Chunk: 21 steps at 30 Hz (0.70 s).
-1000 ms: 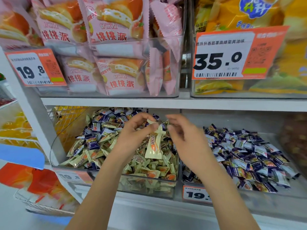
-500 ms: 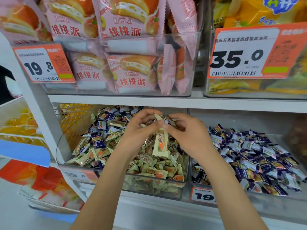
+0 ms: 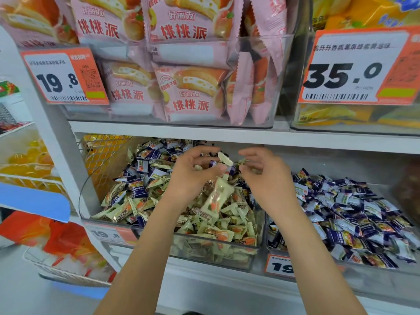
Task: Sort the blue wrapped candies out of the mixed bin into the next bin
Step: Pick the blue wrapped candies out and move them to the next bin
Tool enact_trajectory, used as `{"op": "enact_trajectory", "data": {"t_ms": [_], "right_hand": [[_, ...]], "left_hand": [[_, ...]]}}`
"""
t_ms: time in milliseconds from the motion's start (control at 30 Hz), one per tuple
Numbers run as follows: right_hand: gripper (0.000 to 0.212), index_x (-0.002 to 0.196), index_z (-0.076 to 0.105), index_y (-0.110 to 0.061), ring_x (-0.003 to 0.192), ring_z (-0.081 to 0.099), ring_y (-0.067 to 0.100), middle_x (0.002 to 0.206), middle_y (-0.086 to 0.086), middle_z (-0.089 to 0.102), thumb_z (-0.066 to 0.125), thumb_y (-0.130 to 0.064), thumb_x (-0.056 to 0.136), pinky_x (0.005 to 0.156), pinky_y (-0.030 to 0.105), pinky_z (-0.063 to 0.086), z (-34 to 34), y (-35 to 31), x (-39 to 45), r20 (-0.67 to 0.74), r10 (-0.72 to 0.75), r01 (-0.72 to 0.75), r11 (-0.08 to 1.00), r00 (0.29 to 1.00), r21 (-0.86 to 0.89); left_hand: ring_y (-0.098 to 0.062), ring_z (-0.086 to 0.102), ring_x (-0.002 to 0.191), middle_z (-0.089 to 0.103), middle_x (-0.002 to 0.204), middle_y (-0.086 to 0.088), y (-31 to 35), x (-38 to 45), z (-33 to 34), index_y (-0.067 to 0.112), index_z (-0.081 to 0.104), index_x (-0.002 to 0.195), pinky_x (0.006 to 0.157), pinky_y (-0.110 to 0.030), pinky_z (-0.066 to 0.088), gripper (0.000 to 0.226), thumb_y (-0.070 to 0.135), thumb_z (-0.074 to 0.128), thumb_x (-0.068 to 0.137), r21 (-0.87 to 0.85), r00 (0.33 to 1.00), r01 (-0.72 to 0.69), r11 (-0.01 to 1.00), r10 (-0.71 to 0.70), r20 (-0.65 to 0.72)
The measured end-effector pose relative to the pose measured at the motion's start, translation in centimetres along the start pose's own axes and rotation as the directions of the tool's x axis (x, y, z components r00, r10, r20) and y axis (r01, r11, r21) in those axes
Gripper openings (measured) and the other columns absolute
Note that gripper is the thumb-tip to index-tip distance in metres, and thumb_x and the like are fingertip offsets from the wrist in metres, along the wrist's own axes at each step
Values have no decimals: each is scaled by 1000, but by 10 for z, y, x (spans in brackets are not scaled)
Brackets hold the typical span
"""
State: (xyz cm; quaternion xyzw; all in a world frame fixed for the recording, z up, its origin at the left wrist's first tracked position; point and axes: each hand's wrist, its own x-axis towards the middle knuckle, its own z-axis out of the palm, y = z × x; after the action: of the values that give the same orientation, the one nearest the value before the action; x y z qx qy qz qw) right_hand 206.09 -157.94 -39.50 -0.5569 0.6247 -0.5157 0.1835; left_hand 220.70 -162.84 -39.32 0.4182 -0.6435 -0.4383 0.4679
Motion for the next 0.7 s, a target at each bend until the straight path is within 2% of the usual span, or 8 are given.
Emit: {"op": "enact_trajectory", "data": {"t_ms": [100,167,233,300,367,433,533,700], "right_hand": [[24,106,63,-21,83,54,-11,97,-12,61,60,-6,88,70,-4,37,1,-1,-3,19,-42,42,999,999,-9],[27,108,62,-27,81,56,-10,100,-16,60,64,-11,87,69,-3,38,3,-3,-4,58,-77,77,997,995,-3],[34,112,60,-34,78,58,-3,101,-16,60,68,-16,84,68,5,44,5,-4,-6,101,-136,138,990,986,-15],[41,115,58,-36,72,58,3,100,-10,62,71,-19,81,69,19,50,7,-4,-7,119,-172,181,981,978,-67],[41,115,58,-35,68,55,3,93,-8,62,73,-25,78,67,23,51,9,-5,-7,105,-169,180,978,980,-108],[37,111,60,-33,64,54,1,83,-10,60,75,-28,77,63,18,47,8,-7,-7,73,-144,151,984,987,-98],[31,100,64,-27,60,54,0,74,-9,58,78,-20,74,55,7,41,7,-9,-6,52,-105,108,992,993,-59],[27,102,66,-21,63,52,-4,77,-5,58,72,-7,80,59,1,39,7,-10,-7,0,-59,59,997,998,-43]], "left_hand": [[-2,64,67,68,78,2,0,1,-1,19,69,97,66,-25,55,28,17,79,71,31,998,4,1000,-2,-63],[-1,64,66,67,77,2,1,2,-1,21,69,92,64,-21,54,24,17,79,71,27,998,10,1000,-8,-66],[1,63,64,67,75,3,1,1,-1,20,68,89,61,-17,53,22,14,79,70,20,999,13,1000,-12,-53],[0,63,65,68,75,2,1,0,0,20,69,88,61,-16,52,22,15,80,70,31,999,23,999,-22,-49],[-3,63,67,69,77,1,1,0,1,21,69,87,61,-18,51,22,18,81,69,36,999,32,999,-31,-45],[-5,64,64,70,74,-2,1,-1,3,19,69,88,61,-18,51,20,18,80,70,29,999,35,999,-34,-29],[-12,65,56,72,71,-9,4,-4,6,10,70,90,57,-18,50,17,17,75,75,-9,999,29,1000,-29,-14],[-22,66,56,71,68,-1,5,-4,6,6,68,84,50,-23,41,13,19,70,82,-61,996,76,995,-79,-42]]}}
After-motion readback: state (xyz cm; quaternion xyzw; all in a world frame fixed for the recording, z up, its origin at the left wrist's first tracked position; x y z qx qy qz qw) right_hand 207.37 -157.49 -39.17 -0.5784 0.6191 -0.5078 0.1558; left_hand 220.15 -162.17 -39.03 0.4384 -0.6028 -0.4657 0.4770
